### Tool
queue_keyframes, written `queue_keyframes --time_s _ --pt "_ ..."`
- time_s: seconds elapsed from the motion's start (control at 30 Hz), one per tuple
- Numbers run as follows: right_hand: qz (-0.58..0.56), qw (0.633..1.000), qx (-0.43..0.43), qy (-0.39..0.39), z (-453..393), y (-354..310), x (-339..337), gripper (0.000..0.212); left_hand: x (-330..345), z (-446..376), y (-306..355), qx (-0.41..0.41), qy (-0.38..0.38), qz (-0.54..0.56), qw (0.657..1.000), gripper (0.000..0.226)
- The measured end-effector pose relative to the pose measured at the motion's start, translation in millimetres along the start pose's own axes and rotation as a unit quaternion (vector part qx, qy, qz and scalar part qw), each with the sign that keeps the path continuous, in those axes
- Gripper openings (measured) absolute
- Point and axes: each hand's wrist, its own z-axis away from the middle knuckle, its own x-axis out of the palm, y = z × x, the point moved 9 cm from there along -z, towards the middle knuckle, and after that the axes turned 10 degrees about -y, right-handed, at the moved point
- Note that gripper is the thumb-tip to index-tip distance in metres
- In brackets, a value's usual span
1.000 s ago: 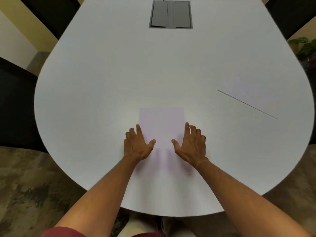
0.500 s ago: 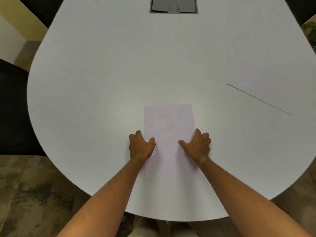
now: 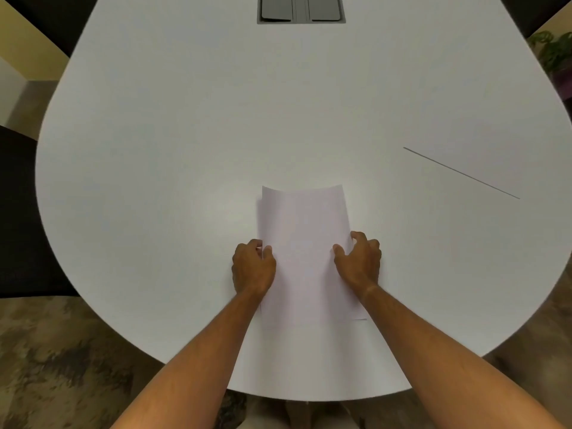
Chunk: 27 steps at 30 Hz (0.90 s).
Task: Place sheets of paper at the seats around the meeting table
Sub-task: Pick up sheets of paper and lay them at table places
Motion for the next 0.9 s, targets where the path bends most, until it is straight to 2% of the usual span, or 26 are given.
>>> queue_keyframes --time_s 0.13,0.33,0.57,0.9 --pt "-0.042 0.998 -0.007 0.037 -0.5 -1.2 -7.9 0.039 -3.4 -11.3 -6.9 -0.028 -0.001 0.036 0.999 0.015" --pt "-0.135 0.989 0.032 0.05 -5.6 10.9 -15.5 0.02 -8.2 -22.6 -12.5 -0.047 -0.019 0.083 0.995 0.013" --pt "-0.22 0.974 0.036 0.05 9.8 10.7 -20.0 0.015 -31.0 -25.2 -11.6 -0.055 -0.044 0.132 0.989 0.016" --pt "-0.265 0.963 0.001 0.051 52.1 -25.8 -15.8 0.011 -92.6 -22.0 -1.2 -0.002 -0.058 0.164 0.985 0.016"
